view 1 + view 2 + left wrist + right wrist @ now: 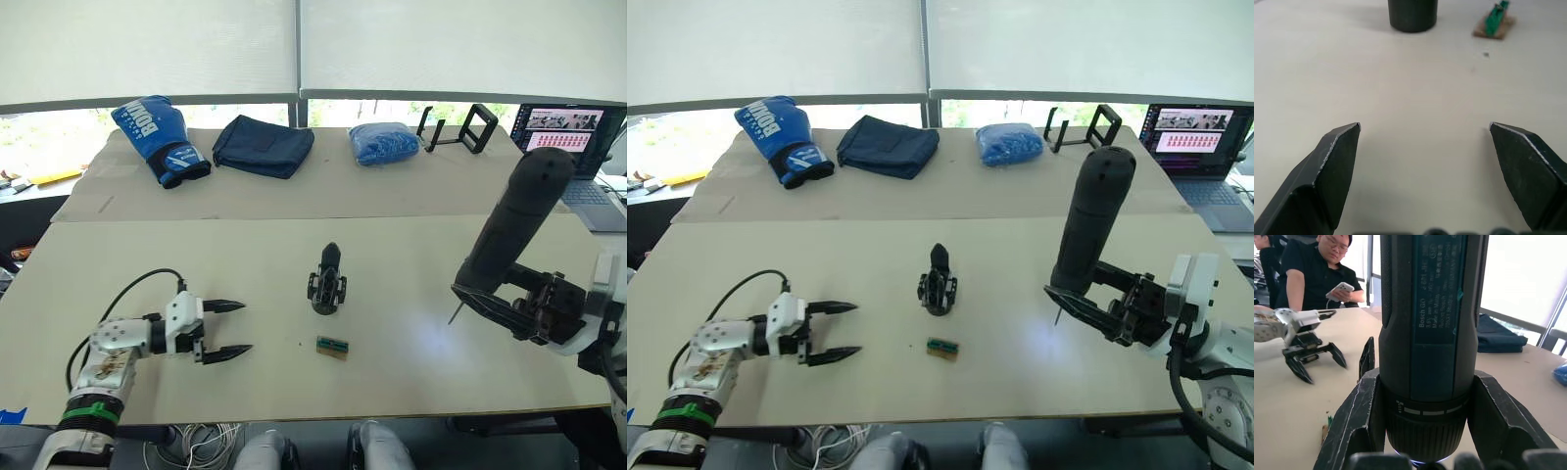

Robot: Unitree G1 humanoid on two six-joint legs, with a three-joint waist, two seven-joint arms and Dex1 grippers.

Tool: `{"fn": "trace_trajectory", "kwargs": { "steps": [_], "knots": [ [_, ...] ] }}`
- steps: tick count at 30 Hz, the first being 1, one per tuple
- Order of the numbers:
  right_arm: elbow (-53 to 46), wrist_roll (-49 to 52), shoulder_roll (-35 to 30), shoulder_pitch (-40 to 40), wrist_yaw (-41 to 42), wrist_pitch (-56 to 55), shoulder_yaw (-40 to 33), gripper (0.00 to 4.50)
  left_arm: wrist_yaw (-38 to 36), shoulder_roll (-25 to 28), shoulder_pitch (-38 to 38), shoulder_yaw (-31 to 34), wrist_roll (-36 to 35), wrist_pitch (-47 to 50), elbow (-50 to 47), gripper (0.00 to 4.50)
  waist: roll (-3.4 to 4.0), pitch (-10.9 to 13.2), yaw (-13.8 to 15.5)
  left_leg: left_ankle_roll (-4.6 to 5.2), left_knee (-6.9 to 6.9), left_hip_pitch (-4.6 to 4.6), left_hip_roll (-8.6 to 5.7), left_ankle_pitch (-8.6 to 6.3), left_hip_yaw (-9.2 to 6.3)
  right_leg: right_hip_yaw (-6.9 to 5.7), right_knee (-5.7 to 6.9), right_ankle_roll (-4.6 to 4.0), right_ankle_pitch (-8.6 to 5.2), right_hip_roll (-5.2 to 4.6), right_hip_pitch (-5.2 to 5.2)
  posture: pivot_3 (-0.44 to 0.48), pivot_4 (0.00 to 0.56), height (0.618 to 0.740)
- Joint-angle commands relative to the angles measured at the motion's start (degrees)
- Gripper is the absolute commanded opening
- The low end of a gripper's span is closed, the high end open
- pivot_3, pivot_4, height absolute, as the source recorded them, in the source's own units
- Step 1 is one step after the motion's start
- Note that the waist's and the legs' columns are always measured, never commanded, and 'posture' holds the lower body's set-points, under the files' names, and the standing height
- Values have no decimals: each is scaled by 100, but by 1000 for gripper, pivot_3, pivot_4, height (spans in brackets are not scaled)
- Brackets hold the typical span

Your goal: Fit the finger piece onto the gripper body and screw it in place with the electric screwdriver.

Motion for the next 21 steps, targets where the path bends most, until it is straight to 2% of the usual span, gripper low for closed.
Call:
{"fn": "trace_trajectory", "kwargs": {
  "steps": [1,3,6,10,14,18,21],
  "knots": [
    [-315,78,99,18,-68,-356,-105,1914,-356,111,210,78,-216,9,-171,4453,0,0,9,1,0,-3,0,-1,0,-1,-1,-3,1,-4,-1,0,150,740],
    [-544,189,158,-68,-188,-275,112,1914,-306,67,273,74,-420,414,-612,4453,0,0,8,1,0,-9,-4,-1,2,-2,-1,-37,22,-29,-9,0,150,740],
    [-837,328,219,-261,-420,-131,454,1914,-128,-50,307,23,-551,831,-1181,4453,-1,2,8,-2,5,-29,-7,2,2,-1,5,-38,24,-30,-30,0,150,740],
    [-1205,582,211,-683,-574,221,1207,1914,161,-331,230,-506,-168,1154,-1826,4453,-2,2,29,-5,8,-30,-11,4,3,2,8,-38,24,-1,-30,0,150,740],
    [-1311,604,475,-1217,-807,428,2030,1914,484,-717,108,-983,192,1259,-1976,4453,-3,3,56,-4,12,-32,-13,4,5,7,7,-38,24,11,-30,0,150,740],
    [-1211,179,723,-1345,-706,232,2670,1914,951,-1050,-92,-1255,548,1282,-1881,4453,-6,5,107,-9,12,-33,-12,7,3,3,10,-39,24,20,-30,0,150,740],
    [-1078,-68,819,-1404,-570,53,2897,1914,1039,-1162,-100,-1454,695,1298,-1911,4453,-7,4,121,-7,16,-35,-14,7,5,4,10,-39,25,19,-29,0,150,740]
  ]
}}
